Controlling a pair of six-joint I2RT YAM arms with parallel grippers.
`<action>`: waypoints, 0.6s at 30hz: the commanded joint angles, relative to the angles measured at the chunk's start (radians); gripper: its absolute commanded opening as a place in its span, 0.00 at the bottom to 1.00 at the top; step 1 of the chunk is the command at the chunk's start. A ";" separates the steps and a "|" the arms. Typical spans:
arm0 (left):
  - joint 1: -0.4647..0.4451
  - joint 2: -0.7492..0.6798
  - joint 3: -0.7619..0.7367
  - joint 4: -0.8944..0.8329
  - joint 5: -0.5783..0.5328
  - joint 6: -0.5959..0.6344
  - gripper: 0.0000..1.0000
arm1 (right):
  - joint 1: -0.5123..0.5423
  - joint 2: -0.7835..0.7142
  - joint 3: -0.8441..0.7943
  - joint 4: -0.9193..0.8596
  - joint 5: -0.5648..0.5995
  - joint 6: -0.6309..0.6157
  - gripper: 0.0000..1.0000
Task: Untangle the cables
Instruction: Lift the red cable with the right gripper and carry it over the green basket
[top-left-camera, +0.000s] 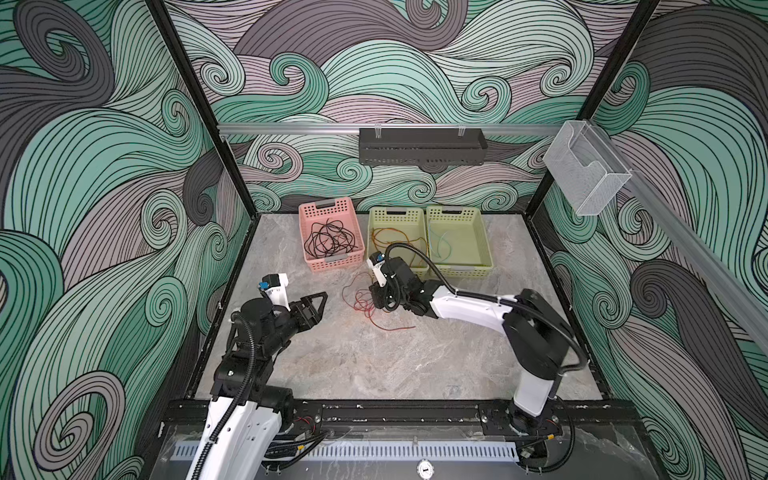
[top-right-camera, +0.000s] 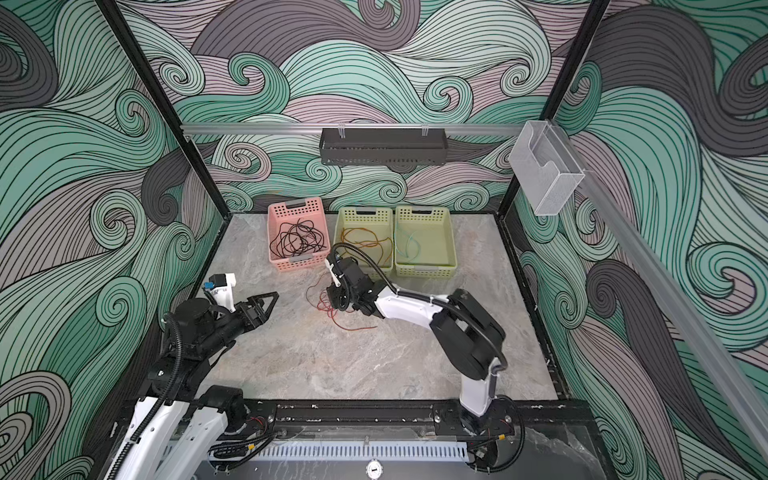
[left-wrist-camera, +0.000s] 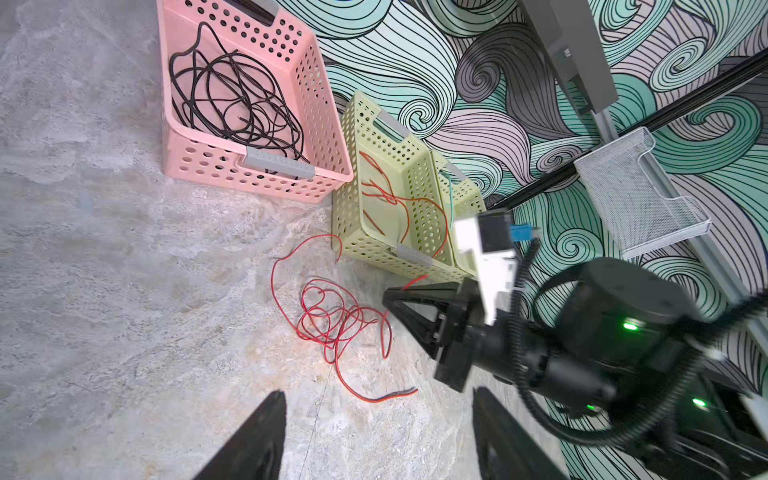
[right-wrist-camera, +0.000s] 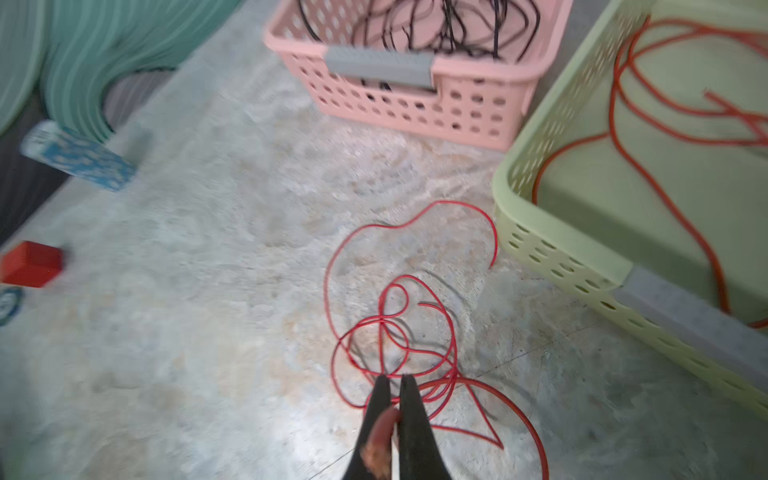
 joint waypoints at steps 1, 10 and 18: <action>-0.006 0.009 -0.020 0.036 0.104 -0.018 0.69 | 0.054 -0.219 0.015 -0.044 0.060 -0.051 0.00; -0.115 0.091 0.041 0.200 0.150 -0.015 0.84 | 0.139 -0.465 0.246 -0.215 0.118 -0.189 0.00; -0.212 0.146 0.098 0.085 -0.019 0.006 0.86 | 0.123 -0.383 0.460 -0.270 0.178 -0.326 0.00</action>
